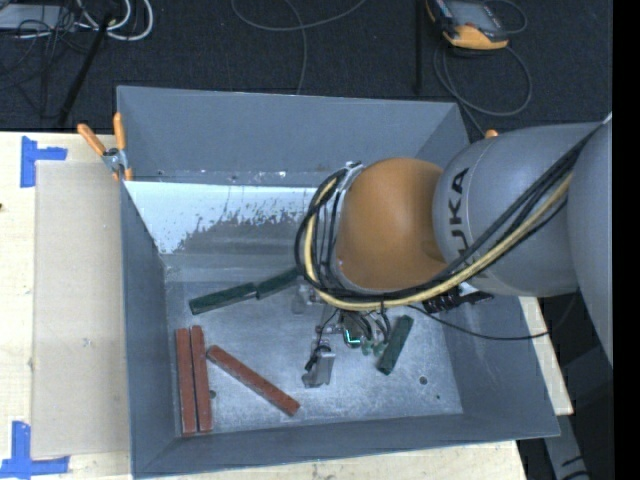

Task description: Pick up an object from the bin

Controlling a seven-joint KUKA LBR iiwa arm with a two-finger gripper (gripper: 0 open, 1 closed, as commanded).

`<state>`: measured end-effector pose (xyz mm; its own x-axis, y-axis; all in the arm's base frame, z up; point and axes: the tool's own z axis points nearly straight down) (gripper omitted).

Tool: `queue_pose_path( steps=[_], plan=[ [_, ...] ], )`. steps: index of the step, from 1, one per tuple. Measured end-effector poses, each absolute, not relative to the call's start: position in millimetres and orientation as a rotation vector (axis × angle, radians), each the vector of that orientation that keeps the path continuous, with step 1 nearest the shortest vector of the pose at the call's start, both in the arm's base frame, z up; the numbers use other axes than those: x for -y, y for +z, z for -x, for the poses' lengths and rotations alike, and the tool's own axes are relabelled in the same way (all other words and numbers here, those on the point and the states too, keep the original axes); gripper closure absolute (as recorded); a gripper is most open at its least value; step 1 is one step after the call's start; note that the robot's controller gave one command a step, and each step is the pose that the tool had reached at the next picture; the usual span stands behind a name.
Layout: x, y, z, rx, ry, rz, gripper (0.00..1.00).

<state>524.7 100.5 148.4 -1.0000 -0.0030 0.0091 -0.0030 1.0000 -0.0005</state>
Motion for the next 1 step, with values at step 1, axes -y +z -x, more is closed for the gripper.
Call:
queue_pose_path(
  steps=[1],
  plan=[
    [-158.2,65.4,-489.6,3.132,0.001,0.078,0.00]
  ],
)
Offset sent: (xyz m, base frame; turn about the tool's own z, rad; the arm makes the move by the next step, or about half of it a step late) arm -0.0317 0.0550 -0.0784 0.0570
